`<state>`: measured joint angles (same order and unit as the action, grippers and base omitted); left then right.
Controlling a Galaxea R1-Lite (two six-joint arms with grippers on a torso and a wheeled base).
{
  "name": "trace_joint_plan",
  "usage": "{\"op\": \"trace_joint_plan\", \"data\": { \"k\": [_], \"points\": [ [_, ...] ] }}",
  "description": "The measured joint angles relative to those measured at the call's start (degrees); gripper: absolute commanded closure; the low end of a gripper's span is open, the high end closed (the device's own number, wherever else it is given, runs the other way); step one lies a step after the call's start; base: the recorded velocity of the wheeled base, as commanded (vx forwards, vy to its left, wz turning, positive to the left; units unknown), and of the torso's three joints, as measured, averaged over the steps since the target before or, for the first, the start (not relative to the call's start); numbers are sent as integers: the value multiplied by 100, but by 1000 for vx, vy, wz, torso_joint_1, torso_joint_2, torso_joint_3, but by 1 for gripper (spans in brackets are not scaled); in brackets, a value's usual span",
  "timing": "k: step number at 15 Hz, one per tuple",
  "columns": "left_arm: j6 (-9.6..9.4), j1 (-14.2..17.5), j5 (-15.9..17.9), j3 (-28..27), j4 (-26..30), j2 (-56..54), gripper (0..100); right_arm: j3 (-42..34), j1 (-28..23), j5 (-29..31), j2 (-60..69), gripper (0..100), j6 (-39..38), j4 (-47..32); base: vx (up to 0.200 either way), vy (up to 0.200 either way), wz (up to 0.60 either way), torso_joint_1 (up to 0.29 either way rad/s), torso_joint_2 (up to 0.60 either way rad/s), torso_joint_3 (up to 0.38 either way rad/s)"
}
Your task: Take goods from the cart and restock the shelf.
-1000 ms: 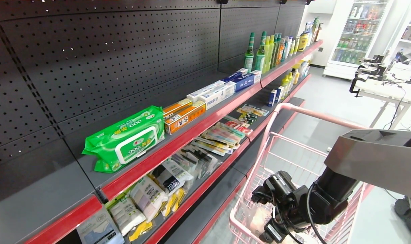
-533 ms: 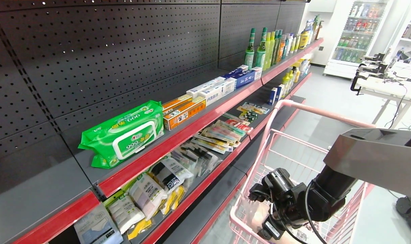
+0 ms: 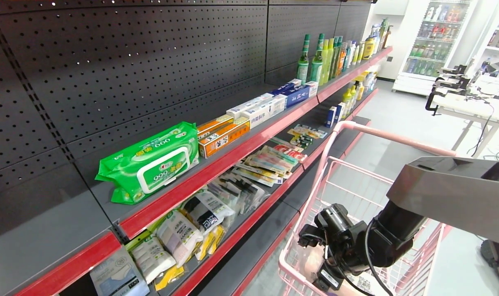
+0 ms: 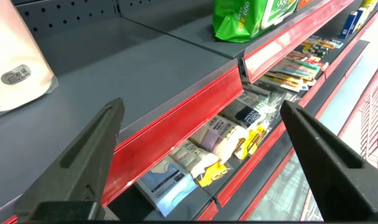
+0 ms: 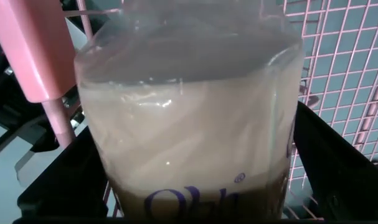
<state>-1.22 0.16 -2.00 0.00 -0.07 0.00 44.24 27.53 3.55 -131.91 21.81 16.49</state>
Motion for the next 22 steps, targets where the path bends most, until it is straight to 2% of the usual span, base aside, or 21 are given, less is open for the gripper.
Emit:
{"op": "trace_joint_plan", "data": {
  "k": [8,13,16,22],
  "points": [
    [0,0,1,0,0,0,0,-168,-71,74,112,100,-68,-29,0,0,0,0,0,0],
    [7,-2,1,-10,7,0,0,-255,-822,312,1279,100,-123,-130,0,0,0,0,0,0],
    [7,0,1,-10,7,0,0,-190,-1273,345,2037,100,-510,-139,0,0,0,0,0,0],
    [54,0,1,-5,7,0,0,71,-1612,652,3567,100,-851,-163,0,0,0,0,0,0]
  ]
}}
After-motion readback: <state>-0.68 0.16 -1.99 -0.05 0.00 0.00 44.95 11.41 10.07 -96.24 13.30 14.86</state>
